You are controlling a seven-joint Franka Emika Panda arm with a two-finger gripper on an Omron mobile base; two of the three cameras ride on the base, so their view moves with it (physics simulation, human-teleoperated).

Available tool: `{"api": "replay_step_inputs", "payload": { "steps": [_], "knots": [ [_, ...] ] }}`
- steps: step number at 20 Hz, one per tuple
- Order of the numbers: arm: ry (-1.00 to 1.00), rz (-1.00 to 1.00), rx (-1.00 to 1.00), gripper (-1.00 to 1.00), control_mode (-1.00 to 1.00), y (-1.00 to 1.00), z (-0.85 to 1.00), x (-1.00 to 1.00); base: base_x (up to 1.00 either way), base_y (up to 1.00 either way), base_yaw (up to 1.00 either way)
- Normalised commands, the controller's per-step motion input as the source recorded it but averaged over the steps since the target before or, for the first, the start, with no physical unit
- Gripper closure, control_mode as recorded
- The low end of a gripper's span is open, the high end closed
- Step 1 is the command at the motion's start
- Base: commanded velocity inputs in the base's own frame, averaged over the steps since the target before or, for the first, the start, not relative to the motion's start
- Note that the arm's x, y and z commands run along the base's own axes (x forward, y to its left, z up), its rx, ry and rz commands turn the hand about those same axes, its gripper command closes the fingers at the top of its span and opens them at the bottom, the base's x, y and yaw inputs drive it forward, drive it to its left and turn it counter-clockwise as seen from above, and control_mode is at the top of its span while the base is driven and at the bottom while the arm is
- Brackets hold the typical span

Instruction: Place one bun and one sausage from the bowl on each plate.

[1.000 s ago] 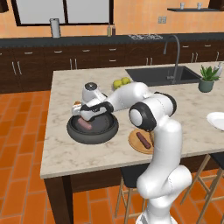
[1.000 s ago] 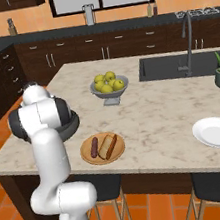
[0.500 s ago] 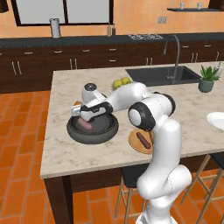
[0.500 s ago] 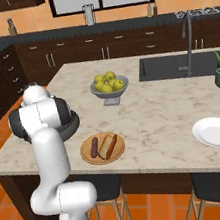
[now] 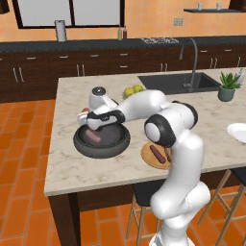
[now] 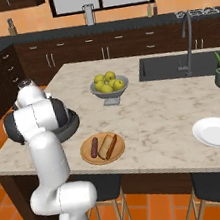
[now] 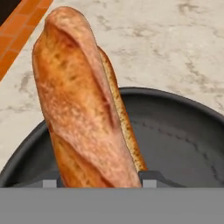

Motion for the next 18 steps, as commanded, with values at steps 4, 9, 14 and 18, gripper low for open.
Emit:
{"api": "replay_step_inputs", "payload": {
  "steps": [4, 9, 14, 18],
  "knots": [
    [0.0, 0.0, 0.03, 1.0, -1.0, -0.36, 0.87, -0.9, 0.0, 0.0, 0.0],
    [0.0, 0.0, 0.08, 1.0, -1.0, -0.58, 0.76, -1.0, 0.0, 0.0, 0.0],
    [0.01, 0.0, 0.03, 1.0, -1.0, -0.64, 0.63, -0.91, 0.0, 0.0, 0.0],
    [0.1, 0.0, 0.0, 1.0, -1.0, -0.73, 0.32, -0.66, 0.0, 0.0, 0.0]
  ]
}}
